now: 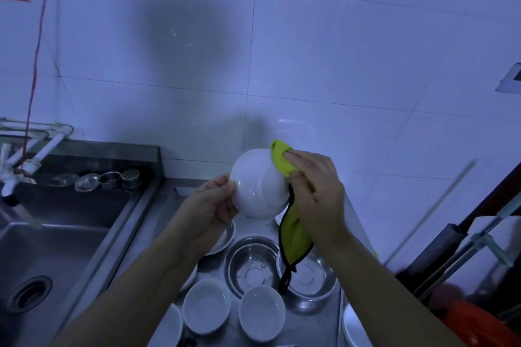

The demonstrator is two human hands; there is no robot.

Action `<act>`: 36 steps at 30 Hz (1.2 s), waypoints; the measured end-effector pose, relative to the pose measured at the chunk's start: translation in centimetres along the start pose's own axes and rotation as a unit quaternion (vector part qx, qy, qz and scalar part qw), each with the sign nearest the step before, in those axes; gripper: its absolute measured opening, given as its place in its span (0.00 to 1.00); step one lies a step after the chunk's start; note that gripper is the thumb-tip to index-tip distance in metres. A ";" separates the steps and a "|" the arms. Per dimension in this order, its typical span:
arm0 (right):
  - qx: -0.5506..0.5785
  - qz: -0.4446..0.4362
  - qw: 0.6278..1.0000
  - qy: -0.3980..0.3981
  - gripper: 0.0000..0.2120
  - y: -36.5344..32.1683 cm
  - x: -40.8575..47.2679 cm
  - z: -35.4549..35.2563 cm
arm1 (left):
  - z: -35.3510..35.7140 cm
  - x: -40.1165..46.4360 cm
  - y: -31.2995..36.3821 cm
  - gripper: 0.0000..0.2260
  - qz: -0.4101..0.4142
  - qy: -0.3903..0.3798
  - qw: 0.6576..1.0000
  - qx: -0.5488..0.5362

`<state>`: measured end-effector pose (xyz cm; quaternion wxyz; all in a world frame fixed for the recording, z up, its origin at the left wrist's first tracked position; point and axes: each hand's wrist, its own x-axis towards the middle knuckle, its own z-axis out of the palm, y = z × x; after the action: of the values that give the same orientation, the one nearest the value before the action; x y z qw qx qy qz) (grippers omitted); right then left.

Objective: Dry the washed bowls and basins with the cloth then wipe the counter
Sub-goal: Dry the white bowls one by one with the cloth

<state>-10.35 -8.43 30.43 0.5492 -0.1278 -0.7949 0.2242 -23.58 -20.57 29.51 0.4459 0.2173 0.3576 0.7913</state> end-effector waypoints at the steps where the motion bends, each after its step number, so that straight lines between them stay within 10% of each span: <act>1: -0.002 0.005 1.000 0.006 0.14 0.3 -0.1 -0.2 | -0.3 0.1 0.2 0.08 0.000 0.009 1.000 -0.007; 14: -0.143 -0.188 0.967 -0.100 0.13 1.0 -1.5 -1.4 | -0.6 0.6 1.3 0.10 0.000 0.016 1.000 -0.010; 25: -0.045 -0.043 0.995 -0.072 0.18 -1.9 1.1 0.1 | 1.5 0.1 -0.5 0.06 -0.036 0.005 0.998 -0.042; 36: -0.119 -0.200 0.971 -0.055 0.15 0.2 -3.8 0.9 | 3.4 -0.4 0.1 0.08 -0.072 0.118 0.971 -0.197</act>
<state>-9.85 -10.15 26.91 0.5188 -0.0181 -0.8544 0.0209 -21.17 -19.66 31.83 0.4904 0.0038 0.2597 0.8319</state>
